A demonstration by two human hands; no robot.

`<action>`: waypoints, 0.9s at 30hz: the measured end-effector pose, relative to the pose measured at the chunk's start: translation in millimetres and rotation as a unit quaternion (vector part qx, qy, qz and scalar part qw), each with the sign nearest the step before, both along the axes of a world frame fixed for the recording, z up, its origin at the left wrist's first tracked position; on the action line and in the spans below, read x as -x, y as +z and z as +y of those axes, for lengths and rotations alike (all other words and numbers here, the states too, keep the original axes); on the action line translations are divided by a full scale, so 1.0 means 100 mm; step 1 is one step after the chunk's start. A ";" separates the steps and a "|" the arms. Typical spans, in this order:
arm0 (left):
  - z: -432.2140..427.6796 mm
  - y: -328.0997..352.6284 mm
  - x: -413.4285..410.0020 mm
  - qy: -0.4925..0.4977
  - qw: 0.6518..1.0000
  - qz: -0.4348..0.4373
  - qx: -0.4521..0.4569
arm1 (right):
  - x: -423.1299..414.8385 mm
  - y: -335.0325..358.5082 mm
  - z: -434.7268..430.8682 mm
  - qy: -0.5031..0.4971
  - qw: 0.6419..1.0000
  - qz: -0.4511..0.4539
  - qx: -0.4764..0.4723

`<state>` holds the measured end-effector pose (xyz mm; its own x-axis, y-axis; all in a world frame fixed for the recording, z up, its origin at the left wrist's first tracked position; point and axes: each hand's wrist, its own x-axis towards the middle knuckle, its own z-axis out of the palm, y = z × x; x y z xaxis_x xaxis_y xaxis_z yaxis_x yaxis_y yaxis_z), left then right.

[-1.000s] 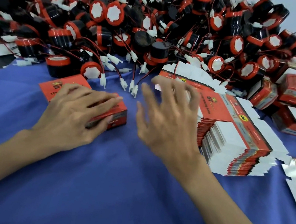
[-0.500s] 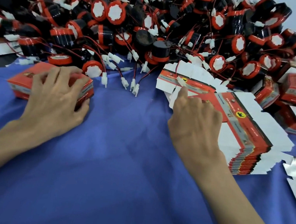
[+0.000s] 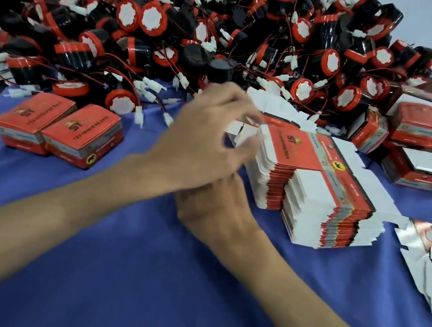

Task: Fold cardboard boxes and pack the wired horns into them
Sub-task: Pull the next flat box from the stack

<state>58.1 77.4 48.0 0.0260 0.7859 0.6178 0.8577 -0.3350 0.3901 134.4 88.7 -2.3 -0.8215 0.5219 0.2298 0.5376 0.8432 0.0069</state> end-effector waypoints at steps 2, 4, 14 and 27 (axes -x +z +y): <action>0.28 0.08 -0.18 -0.021 0.989 0.048 0.138 | 0.04 -0.07 -0.06 0.029 0.999 -0.024 -0.025; 0.50 0.09 -0.26 -0.031 0.962 0.092 0.254 | 0.03 -0.11 -0.05 0.068 0.996 -0.042 0.029; 0.57 0.03 -0.23 -0.019 0.984 0.036 0.176 | -0.02 -0.10 0.01 0.057 0.995 -0.074 0.047; 0.42 -0.06 -0.33 0.002 0.988 -0.131 0.076 | -0.02 -0.10 0.03 0.063 0.990 -0.122 0.024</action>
